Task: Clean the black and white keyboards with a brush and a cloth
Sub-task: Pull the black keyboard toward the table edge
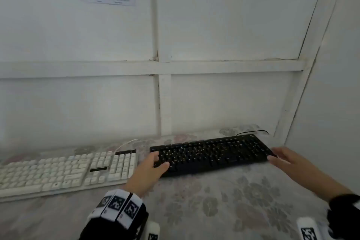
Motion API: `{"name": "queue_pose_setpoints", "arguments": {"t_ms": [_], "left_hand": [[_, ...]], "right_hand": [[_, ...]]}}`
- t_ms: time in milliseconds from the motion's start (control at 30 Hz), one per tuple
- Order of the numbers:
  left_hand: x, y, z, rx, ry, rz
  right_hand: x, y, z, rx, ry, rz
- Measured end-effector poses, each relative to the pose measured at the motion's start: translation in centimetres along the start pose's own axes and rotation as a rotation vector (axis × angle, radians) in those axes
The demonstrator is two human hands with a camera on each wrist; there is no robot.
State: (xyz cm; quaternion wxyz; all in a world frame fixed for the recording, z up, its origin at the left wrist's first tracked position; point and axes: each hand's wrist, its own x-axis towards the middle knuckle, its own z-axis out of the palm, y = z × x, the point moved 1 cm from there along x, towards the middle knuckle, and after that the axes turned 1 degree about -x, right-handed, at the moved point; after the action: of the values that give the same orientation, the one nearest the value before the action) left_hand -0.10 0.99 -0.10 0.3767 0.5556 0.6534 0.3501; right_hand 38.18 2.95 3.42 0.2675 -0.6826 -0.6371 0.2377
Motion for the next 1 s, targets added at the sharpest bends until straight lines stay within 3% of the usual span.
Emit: {"name": "queue_pose_setpoints", "arguments": {"t_ms": [67, 200, 533, 1000], "left_hand": [[1.2, -0.2, 0.5, 0.062, -0.010, -0.046], [2.8, -1.4, 1.0, 0.198, -0.028, -0.097], [4.3, -1.6, 1.3, 0.204, -0.009, -0.135], [3.5, -0.9, 1.1, 0.318, 0.025, -0.212]], "right_hand": [[1.5, 0.5, -0.3, -0.050, -0.004, 0.013], [3.9, 0.8, -0.3, -0.113, -0.150, 0.067], [7.7, 2.0, 0.3, -0.089, -0.257, 0.107], [10.7, 3.7, 1.6, -0.307, -0.169, 0.093]]}}
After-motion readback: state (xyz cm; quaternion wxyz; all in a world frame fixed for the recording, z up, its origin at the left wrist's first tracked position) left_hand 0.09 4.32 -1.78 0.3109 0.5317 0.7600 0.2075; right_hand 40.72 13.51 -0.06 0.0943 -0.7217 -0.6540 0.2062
